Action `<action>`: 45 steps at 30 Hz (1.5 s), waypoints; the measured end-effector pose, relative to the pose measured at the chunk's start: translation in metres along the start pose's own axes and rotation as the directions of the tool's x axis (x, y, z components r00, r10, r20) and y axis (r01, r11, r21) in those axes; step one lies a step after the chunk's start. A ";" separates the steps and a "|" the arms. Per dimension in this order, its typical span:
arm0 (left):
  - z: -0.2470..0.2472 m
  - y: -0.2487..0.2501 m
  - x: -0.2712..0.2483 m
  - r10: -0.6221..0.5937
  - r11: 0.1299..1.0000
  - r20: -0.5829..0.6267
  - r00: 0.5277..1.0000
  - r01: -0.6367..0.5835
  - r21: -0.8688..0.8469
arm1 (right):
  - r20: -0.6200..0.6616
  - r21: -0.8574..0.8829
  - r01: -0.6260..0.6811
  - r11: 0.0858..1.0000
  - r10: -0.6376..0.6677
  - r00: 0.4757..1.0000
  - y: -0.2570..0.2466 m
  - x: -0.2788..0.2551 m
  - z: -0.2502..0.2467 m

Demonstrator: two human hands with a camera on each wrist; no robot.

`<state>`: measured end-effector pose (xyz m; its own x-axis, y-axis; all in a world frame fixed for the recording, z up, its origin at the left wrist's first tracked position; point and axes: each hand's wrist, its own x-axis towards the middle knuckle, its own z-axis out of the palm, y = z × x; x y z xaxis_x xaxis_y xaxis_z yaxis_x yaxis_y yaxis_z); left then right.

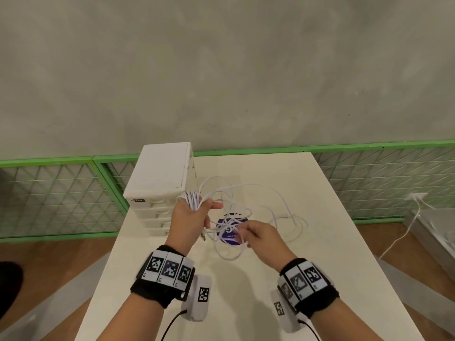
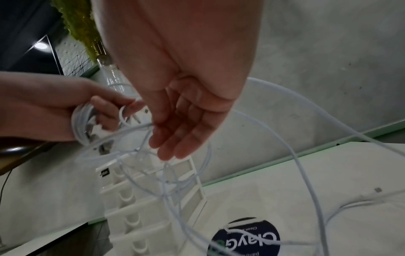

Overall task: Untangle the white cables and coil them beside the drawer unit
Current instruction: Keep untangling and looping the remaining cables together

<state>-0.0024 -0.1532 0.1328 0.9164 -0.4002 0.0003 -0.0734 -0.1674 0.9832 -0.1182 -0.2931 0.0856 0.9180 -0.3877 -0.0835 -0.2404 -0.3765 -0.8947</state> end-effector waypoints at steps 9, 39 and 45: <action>-0.001 0.000 -0.010 -0.003 0.998 0.177 0.984 -0.008 0.062 | -0.053 0.366 0.056 0.929 -0.039 0.998 -0.040 0.010 -0.018; -0.070 -0.020 0.029 -0.194 0.981 -0.453 0.870 0.168 -0.097 | -0.786 0.365 -0.198 0.910 0.415 0.459 0.084 -0.024 -0.132; -0.037 -0.007 0.014 -0.134 0.990 -0.318 0.939 0.117 -0.074 | -0.491 -0.112 -0.590 0.799 0.472 0.732 0.111 -0.009 -0.101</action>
<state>0.0258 -0.1242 0.1329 0.9950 -0.0670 -0.0737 0.0633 -0.1459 0.9873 -0.1853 -0.4169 0.0314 0.4034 -0.8749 -0.2680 -0.7694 -0.1659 -0.6168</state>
